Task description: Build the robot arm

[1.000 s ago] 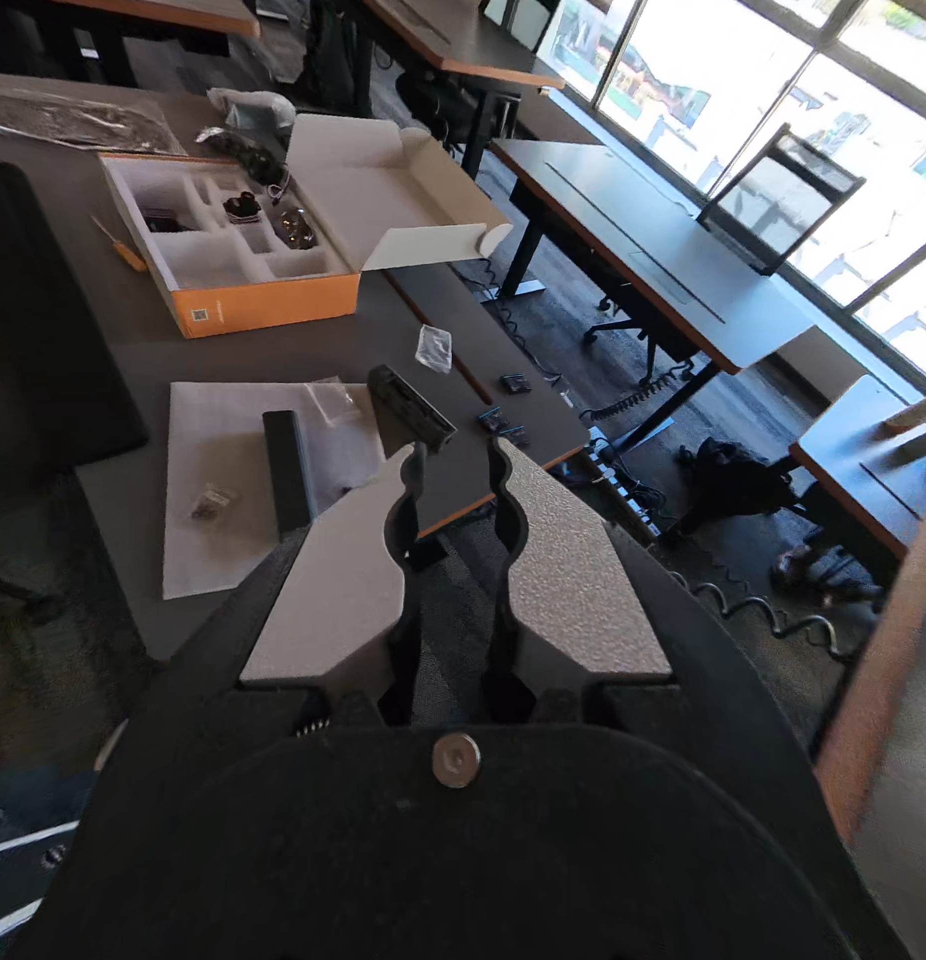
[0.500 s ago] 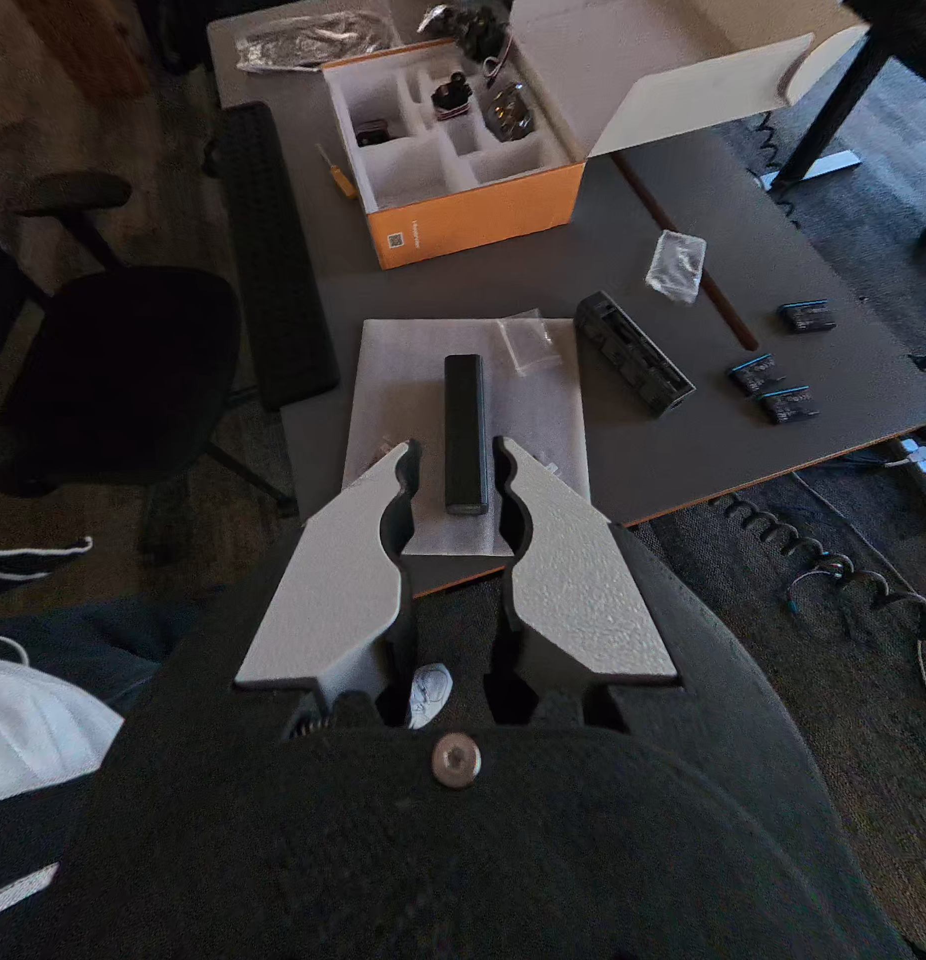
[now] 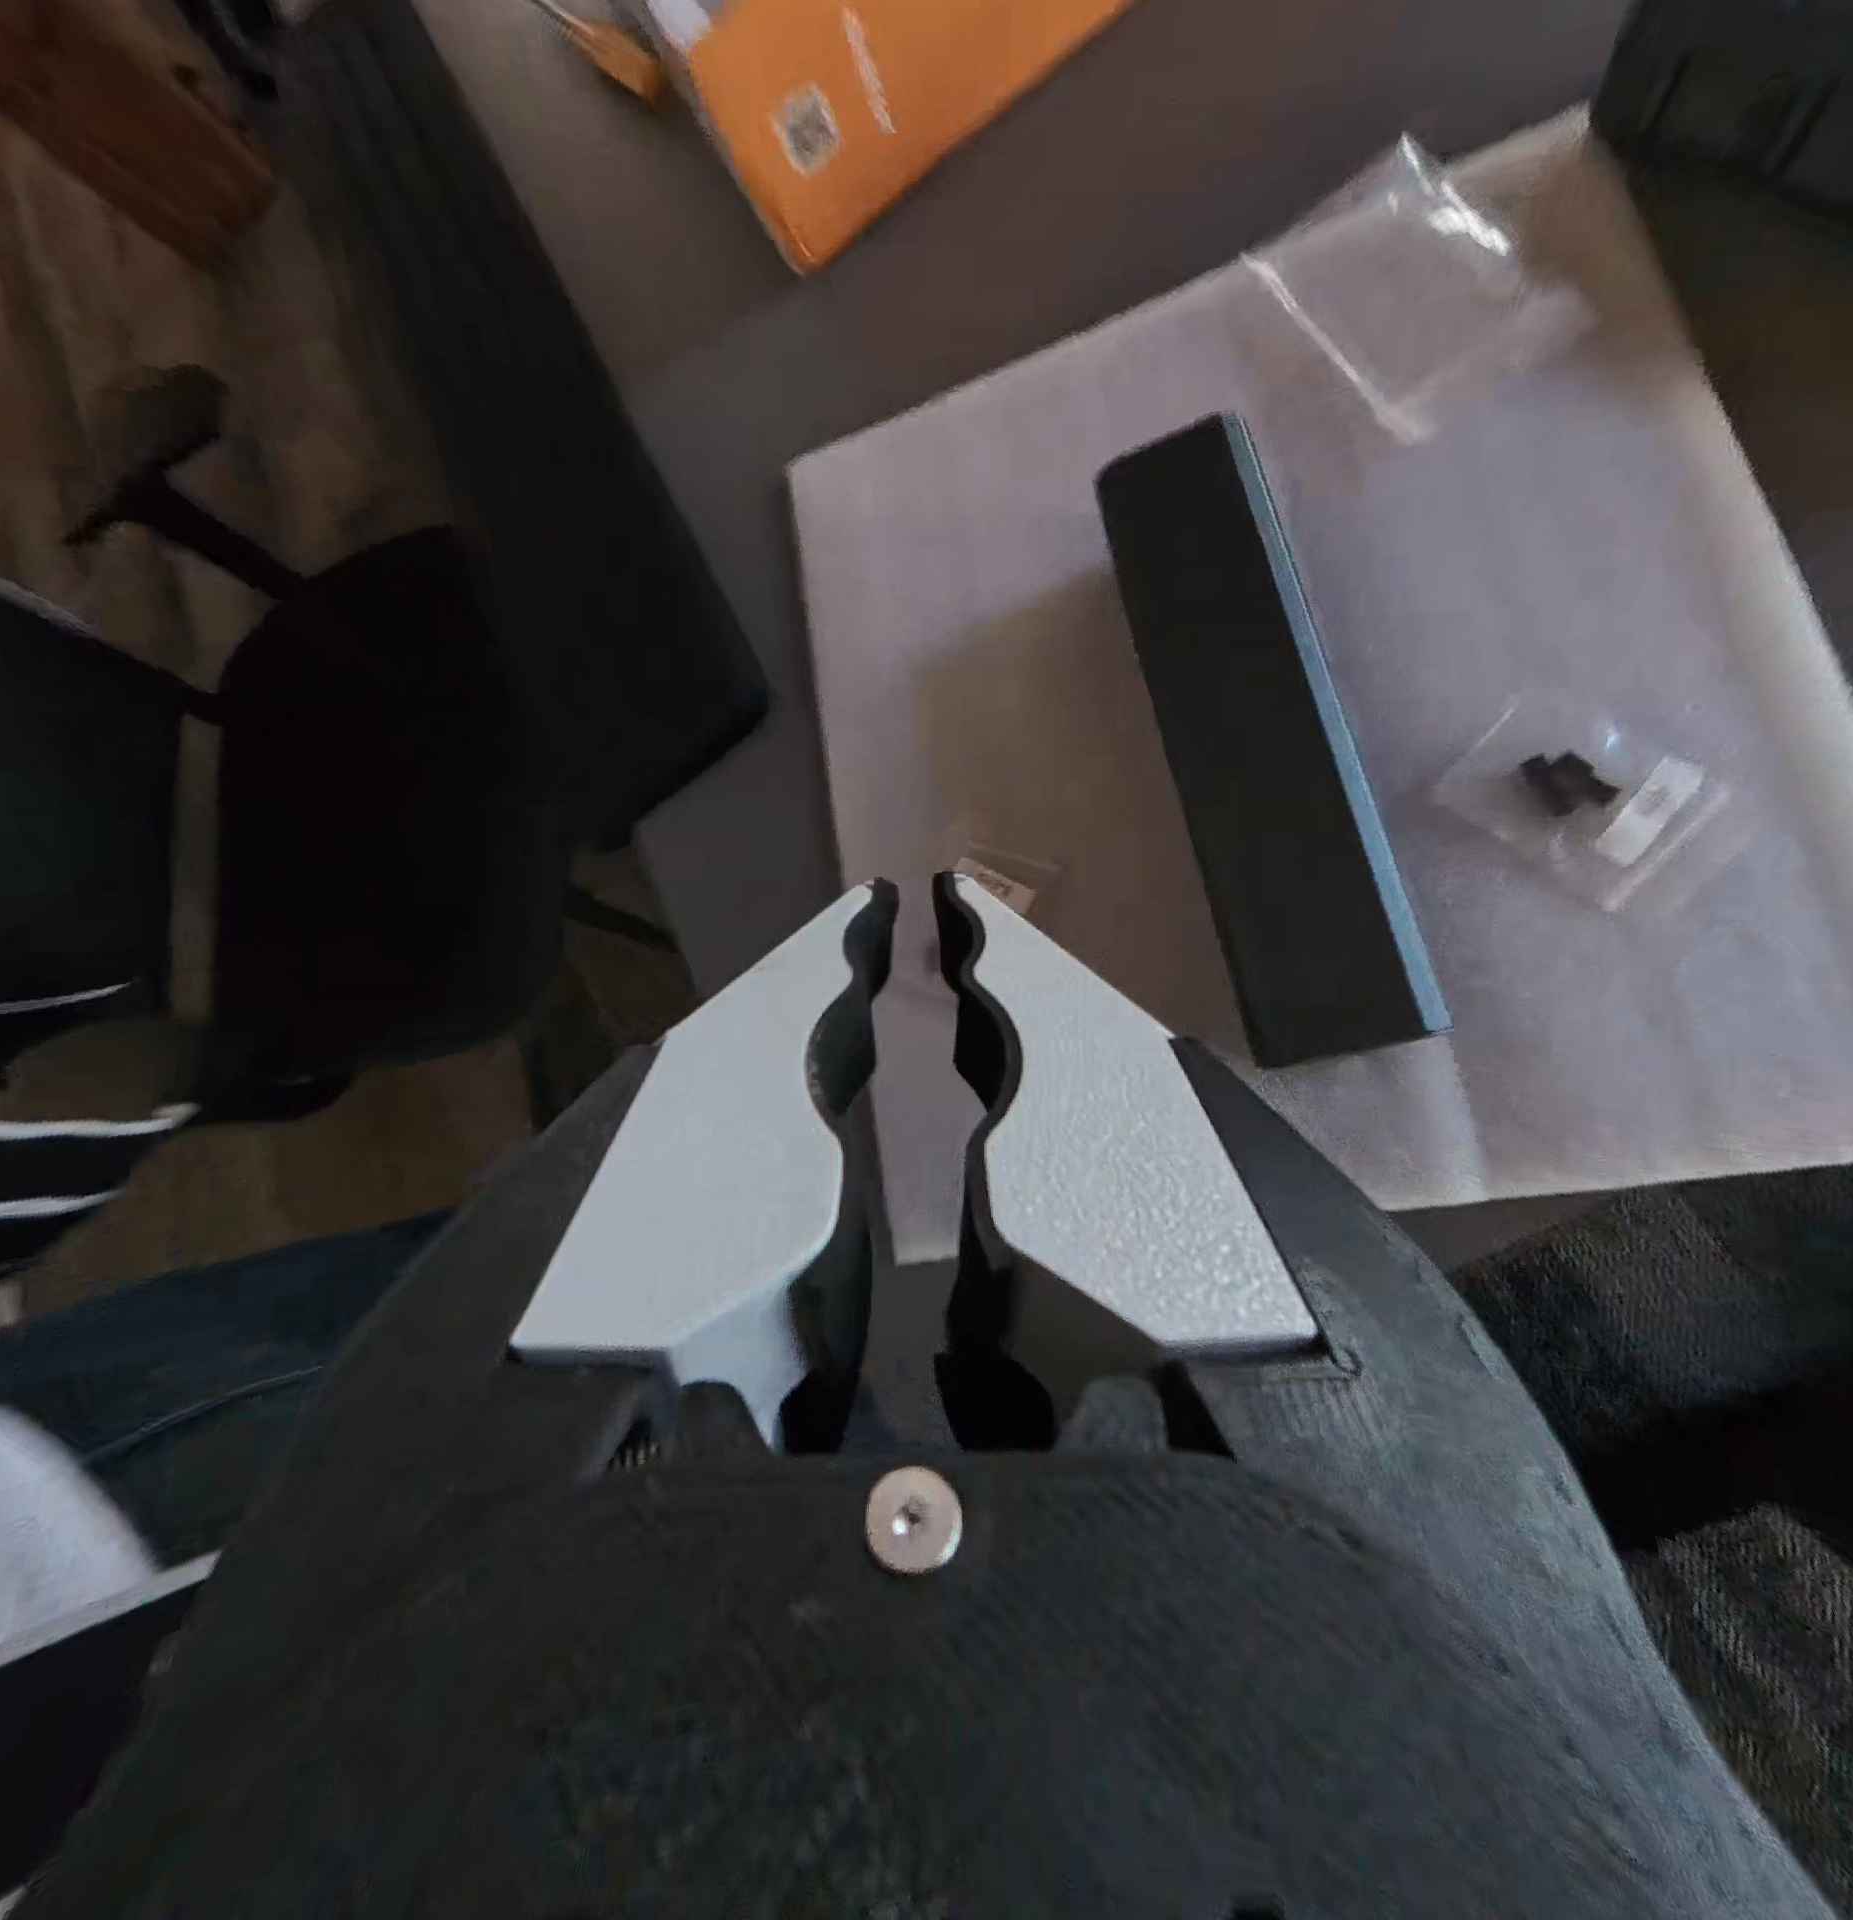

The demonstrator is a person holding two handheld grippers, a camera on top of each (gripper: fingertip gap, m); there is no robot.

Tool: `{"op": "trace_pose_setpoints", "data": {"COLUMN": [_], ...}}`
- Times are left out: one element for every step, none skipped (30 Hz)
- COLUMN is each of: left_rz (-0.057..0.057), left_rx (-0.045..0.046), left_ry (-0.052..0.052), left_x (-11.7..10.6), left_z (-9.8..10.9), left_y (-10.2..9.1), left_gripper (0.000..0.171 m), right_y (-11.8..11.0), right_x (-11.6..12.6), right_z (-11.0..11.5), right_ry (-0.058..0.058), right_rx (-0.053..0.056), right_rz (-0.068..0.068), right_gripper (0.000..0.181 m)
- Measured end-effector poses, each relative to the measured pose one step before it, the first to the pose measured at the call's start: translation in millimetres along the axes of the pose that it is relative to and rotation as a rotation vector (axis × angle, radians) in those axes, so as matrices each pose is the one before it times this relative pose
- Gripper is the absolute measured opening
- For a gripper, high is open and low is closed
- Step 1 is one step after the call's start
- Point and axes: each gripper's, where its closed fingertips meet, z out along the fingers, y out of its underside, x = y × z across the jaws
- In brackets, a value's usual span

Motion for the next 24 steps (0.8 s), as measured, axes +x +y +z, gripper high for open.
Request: {"op": "trace_pose_setpoints", "data": {"left_rz": [0.0094, 0.0161, 0.0167, 0.0089, -0.0041, -0.0143, -0.017, -0.0129, -0.0065, -0.0019, 0.002, 0.0046, 0.0041, 0.0016, -0.0021, -0.0049, -0.007, -0.0089, -0.0098, -0.0074, -0.0013, 0.005, 0.0085, 0.0092], "left_rx": [-0.01934, -0.01535, -0.00233, 0.00318, 0.00031, -0.00175, -0.00144, -0.00188, -0.00574, -0.00957, -0.00774, -0.00086, 0.00436, 0.00361, 0.00017, 0.00061, 0.00342, 0.00454, 0.00519, 0.00581, 0.00463, 0.00193, -0.00289, -0.01001], "left_ry": [0.0208, 0.0043, -0.0075, -0.0039, 0.0001, 0.0022, 0.0044, 0.0033, -0.0007, -0.0056, -0.0084, -0.0082, -0.0053, -0.0016, -0.0007, 0.0009, 0.0037, 0.0069, 0.0112, 0.0154, 0.0171, 0.0171, 0.0201, 0.0289], "left_x": [-8.53, -10.03, -10.72, -9.65, -8.86, -8.8, -8.35, -8.51, -8.47, -8.53, -7.83, -6.81, -5.93, -5.24, -5.07, -4.73, -3.85, -2.91, -1.72, -0.17, 0.96, 1.61, 2.4, 4.0], "left_z": [-6.18, -8.17, -9.27, -9.5, -9.01, -8.17, -7.06, -6.19, -5.48, -5.16, -4.98, -4.94, -4.23, -3.23, -2.11, -0.96, -0.09, 0.88, 1.7, 2.46, 3.17, 4.43, 6.21, 8.58], "left_y": [7.7, 7.24, 6.07, 5.72, 6.11, 6.37, 6.16, 5.72, 5.87, 5.82, 5.01, 3.51, 2.63, 2.61, 3.15, 3.04, 2.44, 1.89, 0.96, 0.13, -0.46, -0.36, 0.01, 1.37], "left_gripper": [0.043, 0.042, 0.042, 0.04, 0.039, 0.039, 0.039, 0.038, 0.038, 0.038, 0.038, 0.038, 0.037, 0.036, 0.036, 0.036, 0.036, 0.036, 0.035, 0.035, 0.035, 0.035, 0.035, 0.035], "right_y": [8.31, 6.38, 3.86, 2.45, 2.79, 3.61, 4.21, 4.55, 4.87, 4.76, 4.96, -0.09, -0.43, 1.33, -0.53, -0.27, 0.9, -0.06, -0.22, -0.37, -0.61, -1.43, -1.81, -2.2], "right_x": [5.59, 3.79, 2.18, 0.07, -1.35, -1.85, -0.53, 0.58, 0.35, 1.24, 4.07, 2.0, 2.18, -0.59, -0.36, -1.24, -0.41, -0.31, -0.55, -0.45, 0.19, 0.44, 0.09, -0.41], "right_z": [19.17, 16.4, 13.19, 10.26, 8.42, 7.54, 7.14, 7.08, 6.56, 6.0, 4.71, 1.64, 0.17, 0.77, -0.81, -0.54, 0.09, -0.12, -0.37, -0.51, -0.76, -0.82, -1.12, -1.2], "right_ry": [0.0545, 0.049, 0.0472, 0.0382, 0.0293, 0.0216, 0.0254, 0.0262, 0.0208, 0.0242, 0.0429, 0.0356, 0.0379, 0.0167, 0.0139, 0.0079, 0.0103, 0.0075, 0.002, -0.0008, 0.0027, 0.003, 0.0003, -0.003], "right_rx": [-0.0072, -0.0023, 0.0077, 0.0078, -0.0007, -0.0087, -0.0145, -0.0174, -0.0214, -0.0235, -0.0282, 0.0015, 0.0025, -0.0109, 0.0, 0.001, -0.0041, 0.0027, 0.0034, 0.0032, 0.0063, 0.012, 0.0143, 0.0175], "right_rz": [0.0228, 0.0231, 0.0145, 0.0145, 0.0127, 0.0104, 0.0119, 0.0098, 0.0093, 0.0051, -0.0074, -0.0254, -0.0232, -0.0144, -0.0075, 0.0009, 0.0016, 0.0028, 0.0085, 0.0111, 0.0079, 0.0057, 0.004, -0.0002], "right_gripper": [0.009, 0.009, 0.013, 0.02, 0.026, 0.032, 0.038, 0.045, 0.05, 0.054, 0.059, 0.054, 0.049, 0.047, 0.044, 0.041, 0.04, 0.039, 0.039, 0.038, 0.038, 0.038, 0.038, 0.038]}}
